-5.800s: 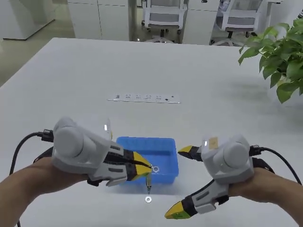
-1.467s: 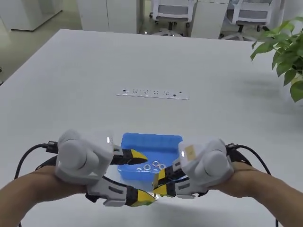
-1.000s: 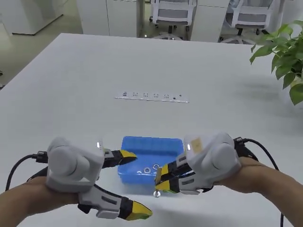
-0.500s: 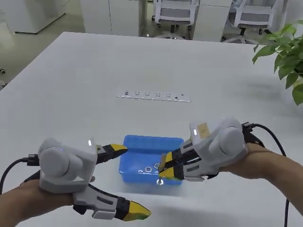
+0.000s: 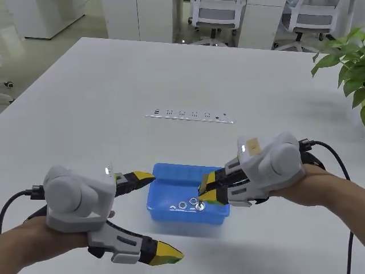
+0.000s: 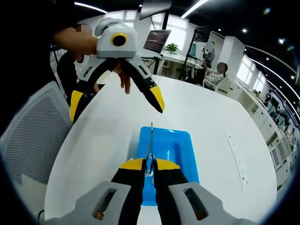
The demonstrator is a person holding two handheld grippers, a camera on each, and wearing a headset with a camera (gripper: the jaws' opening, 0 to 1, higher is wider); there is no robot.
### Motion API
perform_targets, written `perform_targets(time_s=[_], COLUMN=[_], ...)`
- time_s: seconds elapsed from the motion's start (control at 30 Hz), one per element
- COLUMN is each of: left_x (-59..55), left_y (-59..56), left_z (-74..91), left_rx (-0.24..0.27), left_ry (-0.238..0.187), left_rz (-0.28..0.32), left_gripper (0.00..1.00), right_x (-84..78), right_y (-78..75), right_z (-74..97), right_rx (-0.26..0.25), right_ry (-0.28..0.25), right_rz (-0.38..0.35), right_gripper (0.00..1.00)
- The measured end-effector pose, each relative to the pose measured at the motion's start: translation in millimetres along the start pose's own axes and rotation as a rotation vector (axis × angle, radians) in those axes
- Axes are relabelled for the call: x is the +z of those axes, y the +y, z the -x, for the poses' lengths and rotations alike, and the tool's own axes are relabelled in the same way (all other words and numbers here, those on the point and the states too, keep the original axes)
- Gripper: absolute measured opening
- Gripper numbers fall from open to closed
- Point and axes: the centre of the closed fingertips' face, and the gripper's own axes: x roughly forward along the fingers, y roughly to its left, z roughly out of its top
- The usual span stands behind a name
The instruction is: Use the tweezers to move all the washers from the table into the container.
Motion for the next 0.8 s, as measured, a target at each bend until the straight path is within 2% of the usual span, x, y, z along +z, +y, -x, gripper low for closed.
perform_targets(time_s=[0.47,0.8], left_x=[3.3,6.5], left_y=[8.7,16.3], left_z=[-7.0,-15.6], left_rx=[-0.002,-0.013], left_ry=[0.008,0.003], left_rz=[-0.008,-0.012], left_gripper=[0.99,0.99], right_x=[-18.3,-29.9], right_y=[-15.2,-17.6], right_z=[-10.1,-14.8], right_rx=[-0.019,-0.017], right_ry=[0.010,0.013], right_rz=[-0.006,-0.021], right_gripper=[0.08,0.08])
